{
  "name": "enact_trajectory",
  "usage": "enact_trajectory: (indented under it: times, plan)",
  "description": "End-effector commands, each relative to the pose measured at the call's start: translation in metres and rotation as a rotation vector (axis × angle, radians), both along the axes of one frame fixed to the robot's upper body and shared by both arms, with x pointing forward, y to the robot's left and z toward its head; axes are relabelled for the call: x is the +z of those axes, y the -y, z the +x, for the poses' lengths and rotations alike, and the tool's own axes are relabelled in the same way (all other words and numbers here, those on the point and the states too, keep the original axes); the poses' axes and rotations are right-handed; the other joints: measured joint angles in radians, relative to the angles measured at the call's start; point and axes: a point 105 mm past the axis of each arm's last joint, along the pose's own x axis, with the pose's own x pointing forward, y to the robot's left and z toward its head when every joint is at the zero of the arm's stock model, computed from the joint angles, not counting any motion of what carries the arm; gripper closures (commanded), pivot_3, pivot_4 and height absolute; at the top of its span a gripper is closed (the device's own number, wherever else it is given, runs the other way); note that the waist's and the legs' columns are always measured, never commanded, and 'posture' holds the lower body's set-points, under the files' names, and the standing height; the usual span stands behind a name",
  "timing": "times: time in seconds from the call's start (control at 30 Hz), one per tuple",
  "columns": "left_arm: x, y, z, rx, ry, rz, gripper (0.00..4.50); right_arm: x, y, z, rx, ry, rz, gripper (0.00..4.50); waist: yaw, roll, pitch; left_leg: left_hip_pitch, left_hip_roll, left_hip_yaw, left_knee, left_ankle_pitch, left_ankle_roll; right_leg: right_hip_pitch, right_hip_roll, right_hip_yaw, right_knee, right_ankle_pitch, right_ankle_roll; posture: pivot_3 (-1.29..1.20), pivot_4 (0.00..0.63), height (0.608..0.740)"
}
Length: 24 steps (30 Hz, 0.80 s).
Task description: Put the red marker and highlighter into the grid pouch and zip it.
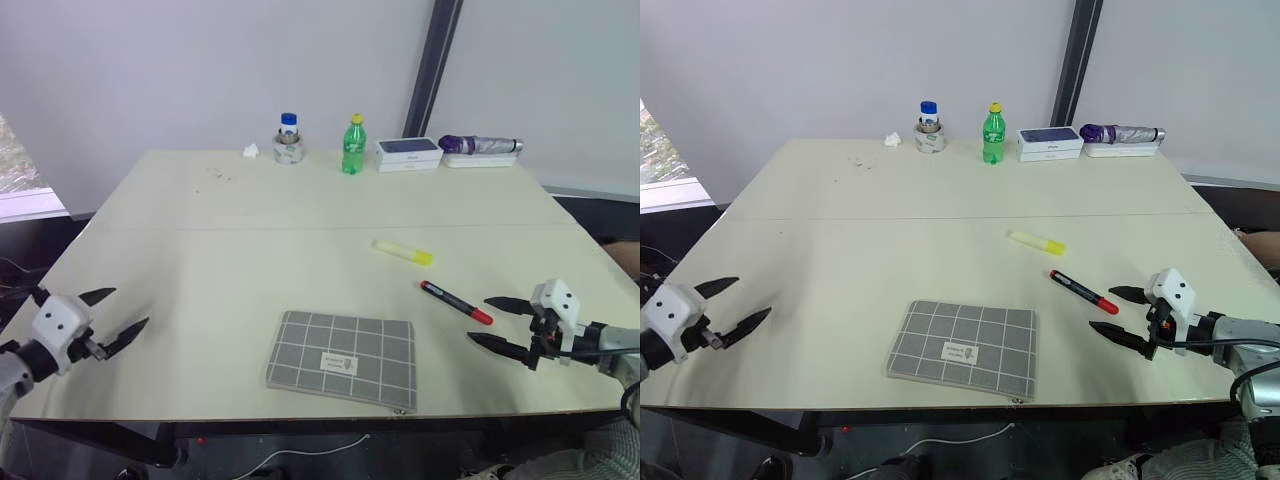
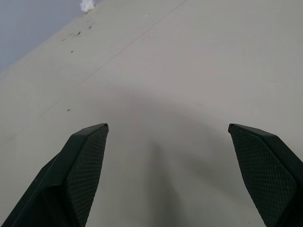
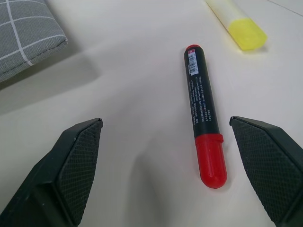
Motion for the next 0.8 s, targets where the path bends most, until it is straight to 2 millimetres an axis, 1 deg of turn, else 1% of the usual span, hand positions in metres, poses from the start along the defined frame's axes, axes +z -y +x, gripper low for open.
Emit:
enact_trajectory:
  times: [0.03,0.17,0.3,0.47,0.67,0.8]
  plan:
    - [0.019,-0.003,-0.004,-0.006,0.076,0.035,0.21,0.013,0.003,0.001,0.0,0.054,-0.004,0.04,0.0,0.0,0.0,0.0,0.0,0.0,0.0,0.0,0.0,0.0,0.0,0.0,0.0,0.0,0.0,0.0,0.15,0.74]
    - [0.019,-0.003,-0.002,0.006,0.082,0.063,0.21,0.011,0.002,0.002,0.004,0.051,-0.003,0.04,0.0,0.0,0.0,0.0,0.0,0.0,0.0,0.0,0.0,0.0,0.0,0.0,0.0,0.0,0.0,0.0,0.15,0.74]
    - [0.019,0.002,-0.003,-0.032,0.086,0.099,0.21,0.011,0.001,0.002,0.007,0.052,-0.002,0.04,0.0,0.0,0.0,0.0,0.0,0.0,0.0,0.0,0.0,0.0,0.0,0.0,0.0,0.0,0.0,0.0,0.15,0.74]
    - [0.023,0.003,0.0,-0.042,0.114,0.111,0.21,0.013,0.001,0.004,0.008,0.056,0.0,0.04,0.0,0.0,0.0,0.0,0.0,0.0,0.0,0.0,0.0,0.0,0.0,0.0,0.0,0.0,0.0,0.0,0.15,0.74]
    - [0.027,0.019,0.002,-0.103,0.173,0.162,0.21,0.017,-0.007,0.009,0.033,0.059,0.008,0.04,-0.001,0.0,0.0,0.0,0.0,0.0,0.0,0.0,0.0,0.0,0.0,0.0,0.0,0.0,0.0,0.0,0.15,0.74]
    - [0.024,0.027,0.003,-0.139,0.177,0.178,0.21,0.021,-0.011,0.009,0.047,0.064,0.017,0.04,0.0,0.0,0.0,0.0,0.0,0.0,0.0,0.0,0.0,0.0,0.0,0.0,0.0,0.0,0.0,0.0,0.15,0.74]
